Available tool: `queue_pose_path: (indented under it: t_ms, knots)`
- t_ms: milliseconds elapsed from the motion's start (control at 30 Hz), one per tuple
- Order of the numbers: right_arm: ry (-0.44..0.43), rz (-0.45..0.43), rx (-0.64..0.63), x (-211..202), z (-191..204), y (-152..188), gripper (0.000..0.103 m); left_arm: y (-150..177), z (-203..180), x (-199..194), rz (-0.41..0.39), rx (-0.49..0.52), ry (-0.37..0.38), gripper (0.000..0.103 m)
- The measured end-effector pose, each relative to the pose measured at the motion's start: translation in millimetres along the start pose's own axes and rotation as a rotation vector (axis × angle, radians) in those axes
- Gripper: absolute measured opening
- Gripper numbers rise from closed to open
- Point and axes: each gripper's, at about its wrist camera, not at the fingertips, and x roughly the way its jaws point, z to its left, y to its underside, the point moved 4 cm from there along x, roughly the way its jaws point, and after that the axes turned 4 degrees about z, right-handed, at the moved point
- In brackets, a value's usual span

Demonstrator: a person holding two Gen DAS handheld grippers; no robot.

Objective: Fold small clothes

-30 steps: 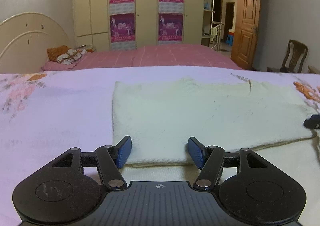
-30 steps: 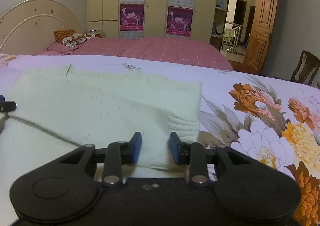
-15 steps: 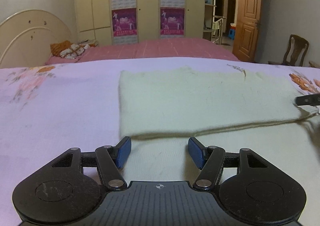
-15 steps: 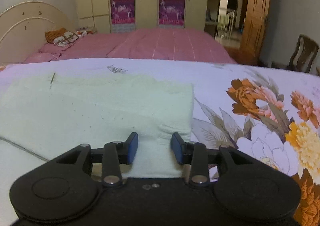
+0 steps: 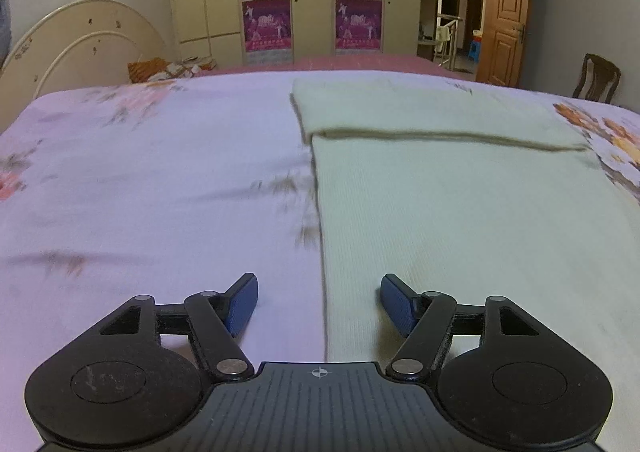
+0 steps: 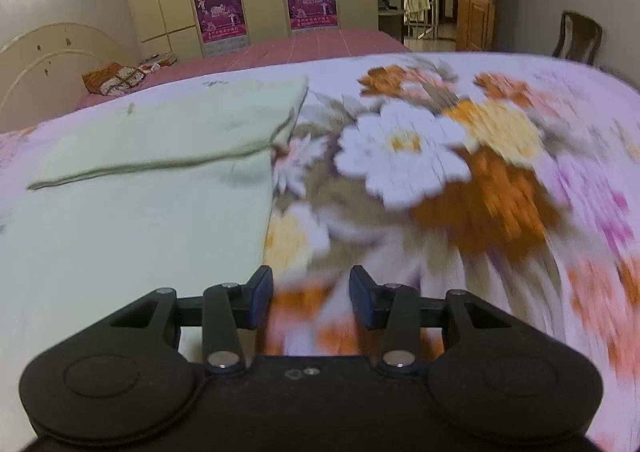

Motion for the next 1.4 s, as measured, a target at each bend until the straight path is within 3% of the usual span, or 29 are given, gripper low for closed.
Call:
queue_pose_path:
  t_ms: [233,700,867,1000,1100,1200,1300,1400]
  knots:
    - [-0.065,0.014,0.027,-53,6,45,0.041,42,5,-46,0.017,-0.022,0.019,0.068]
    - [-0.23,0.079,0.212,-111,-12,130,0.041,112,7,-116,0.044,-0.14,0.204,0.068]
    - [-0.279,0.084,0.248,-124,-12,148,0.04,126,11,-125,0.043,-0.262,0.286,0.067]
    - [-0.336,0.092,0.284,-127,-10,155,0.04,133,29,-119,0.049,-0.482,0.399,0.059]
    - [-0.398,0.101,0.373,-121,-14,154,0.04,140,39,-110,0.079,-0.636,0.525,0.056]
    - [-0.471,0.118,0.476,-110,-21,154,0.037,142,36,-104,0.095,-0.643,0.556,0.055]
    - [-0.499,0.127,0.493,-101,-19,150,0.031,138,33,-96,0.087,-0.653,0.572,0.054]
    - [-0.523,0.146,0.503,-92,-16,146,0.019,136,32,-86,0.087,-0.671,0.565,0.039]
